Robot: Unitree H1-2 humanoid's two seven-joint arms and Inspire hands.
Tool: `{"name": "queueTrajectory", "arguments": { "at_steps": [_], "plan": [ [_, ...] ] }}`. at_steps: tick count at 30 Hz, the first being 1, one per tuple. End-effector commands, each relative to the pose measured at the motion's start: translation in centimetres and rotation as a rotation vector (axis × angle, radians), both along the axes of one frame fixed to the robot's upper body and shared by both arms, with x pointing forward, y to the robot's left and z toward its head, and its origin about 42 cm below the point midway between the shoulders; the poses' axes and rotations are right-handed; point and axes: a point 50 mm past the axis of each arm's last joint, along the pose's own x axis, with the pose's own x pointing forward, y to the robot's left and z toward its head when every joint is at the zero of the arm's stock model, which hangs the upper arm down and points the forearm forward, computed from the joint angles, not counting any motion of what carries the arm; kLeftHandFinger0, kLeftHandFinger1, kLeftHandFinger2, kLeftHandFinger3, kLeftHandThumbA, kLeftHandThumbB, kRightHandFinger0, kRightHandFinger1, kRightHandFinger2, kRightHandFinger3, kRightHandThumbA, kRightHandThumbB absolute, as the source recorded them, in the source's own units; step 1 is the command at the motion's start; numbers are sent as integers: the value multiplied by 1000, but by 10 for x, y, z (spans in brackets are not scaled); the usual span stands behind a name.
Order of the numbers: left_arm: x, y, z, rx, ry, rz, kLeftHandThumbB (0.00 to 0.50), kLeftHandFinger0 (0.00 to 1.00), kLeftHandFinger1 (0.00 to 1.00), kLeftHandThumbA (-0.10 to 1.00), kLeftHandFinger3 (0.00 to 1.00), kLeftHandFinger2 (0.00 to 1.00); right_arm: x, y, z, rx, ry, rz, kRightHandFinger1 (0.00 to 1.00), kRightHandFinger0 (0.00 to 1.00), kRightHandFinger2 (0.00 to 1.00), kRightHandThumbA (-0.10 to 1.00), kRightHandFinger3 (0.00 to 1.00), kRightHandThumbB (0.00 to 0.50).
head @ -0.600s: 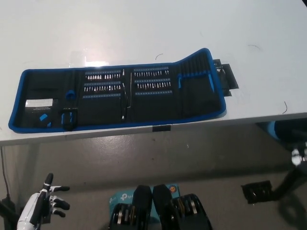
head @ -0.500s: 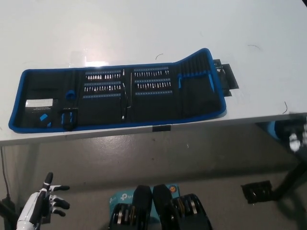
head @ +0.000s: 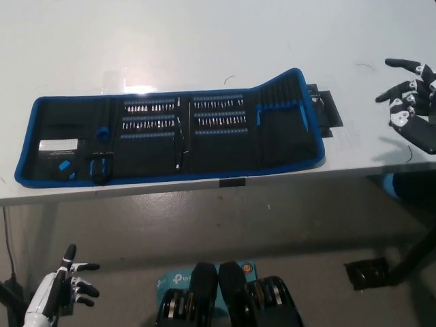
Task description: The robot uses its right hand to lift an edge of the toolkit kept in middle of the desk and make one fold in it
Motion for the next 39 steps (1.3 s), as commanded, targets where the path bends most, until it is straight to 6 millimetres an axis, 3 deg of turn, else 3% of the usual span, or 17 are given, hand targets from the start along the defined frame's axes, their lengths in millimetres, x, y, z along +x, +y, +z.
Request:
{"name": "queueTrajectory", "arguments": {
  "at_steps": [1,2,3,4,5,9,12,16,18,19,23,26,28,33,34,38,39],
  "plan": [
    [6,3,12,2,-45,-7,500,445,452,1000,597,337,16,5,-1,59,83,3,748,660,842,132,1000,211],
    [5,4,12,1,-47,-8,500,444,452,1000,598,338,18,5,-4,63,95,3,782,694,868,139,1000,214],
    [6,3,12,3,-49,-8,500,431,441,1000,579,326,20,5,-9,75,113,-3,882,778,948,197,1000,235],
    [6,2,13,8,-45,-8,500,431,439,1000,584,330,24,5,-13,79,130,-15,976,865,1000,241,1000,234],
    [6,2,13,8,-46,-8,487,430,439,1000,583,327,26,6,-18,87,147,-23,1000,1000,1000,304,1000,237],
    [5,2,11,3,-56,-12,500,405,419,1000,576,308,39,9,-43,145,239,-61,1000,1000,1000,470,1000,279],
    [7,2,12,6,-55,-4,500,395,414,1000,578,313,44,13,-52,210,268,-78,1000,1000,1000,432,1000,264],
    [8,2,15,-5,-56,-3,500,423,444,1000,591,330,52,26,-71,260,331,-139,1000,1000,1000,468,1000,248],
    [9,3,14,2,-55,-11,500,451,456,1000,614,340,54,29,-76,282,346,-149,1000,1000,1000,459,1000,257],
    [9,3,15,0,-57,-11,500,431,450,1000,607,333,56,35,-83,318,362,-155,1000,1000,1000,459,1000,284],
    [8,1,16,-4,-57,-8,500,428,448,1000,595,339,61,46,-94,336,385,-180,1000,1000,1000,471,1000,280],
    [6,3,14,3,-58,-3,500,423,440,1000,586,334,64,53,-96,324,391,-199,1000,1000,1000,478,1000,285],
    [7,2,15,0,-53,1,496,390,422,1000,585,318,66,62,-94,340,379,-196,1000,1000,1000,443,1000,249],
    [5,2,14,-1,-50,-1,500,417,435,1000,585,329,71,78,-88,330,373,-199,1000,1000,1000,445,1000,258],
    [4,2,13,4,-48,-2,500,429,436,1000,592,336,70,88,-81,331,364,-179,1000,1000,1000,450,1000,223],
    [2,1,11,-4,-47,3,490,399,420,1000,587,311,68,100,-79,342,364,-168,1000,1000,1000,459,1000,250],
    [3,0,11,-3,-56,1,498,391,422,1000,587,313,65,106,-81,371,371,-158,1000,1000,1000,444,1000,235]
  ]
}}
